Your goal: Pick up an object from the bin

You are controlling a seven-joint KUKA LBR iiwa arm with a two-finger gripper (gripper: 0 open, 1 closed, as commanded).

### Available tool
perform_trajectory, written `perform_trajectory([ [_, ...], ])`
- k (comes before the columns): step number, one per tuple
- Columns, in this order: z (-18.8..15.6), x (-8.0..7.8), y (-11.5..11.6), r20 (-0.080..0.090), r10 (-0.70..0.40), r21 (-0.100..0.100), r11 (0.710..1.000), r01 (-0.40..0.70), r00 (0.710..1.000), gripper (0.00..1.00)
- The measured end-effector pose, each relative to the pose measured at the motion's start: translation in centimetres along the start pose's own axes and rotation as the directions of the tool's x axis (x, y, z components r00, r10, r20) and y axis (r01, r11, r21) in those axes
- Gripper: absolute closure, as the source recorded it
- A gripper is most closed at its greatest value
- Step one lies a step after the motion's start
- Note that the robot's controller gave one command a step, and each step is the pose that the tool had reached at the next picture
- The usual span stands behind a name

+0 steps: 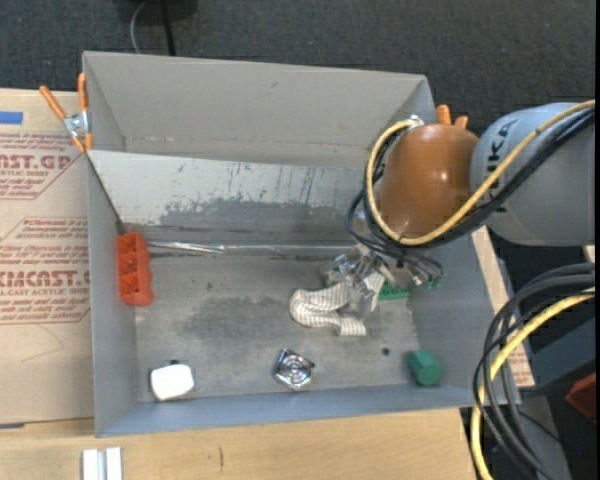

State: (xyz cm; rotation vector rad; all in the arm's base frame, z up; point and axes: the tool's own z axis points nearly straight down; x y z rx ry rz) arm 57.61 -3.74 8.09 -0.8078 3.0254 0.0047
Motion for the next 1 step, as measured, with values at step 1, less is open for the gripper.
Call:
perform_trajectory([
  [1,0.00,0.00,0.00,0.000,0.000,0.000,1.000,0.000,1.000,1.00],
])
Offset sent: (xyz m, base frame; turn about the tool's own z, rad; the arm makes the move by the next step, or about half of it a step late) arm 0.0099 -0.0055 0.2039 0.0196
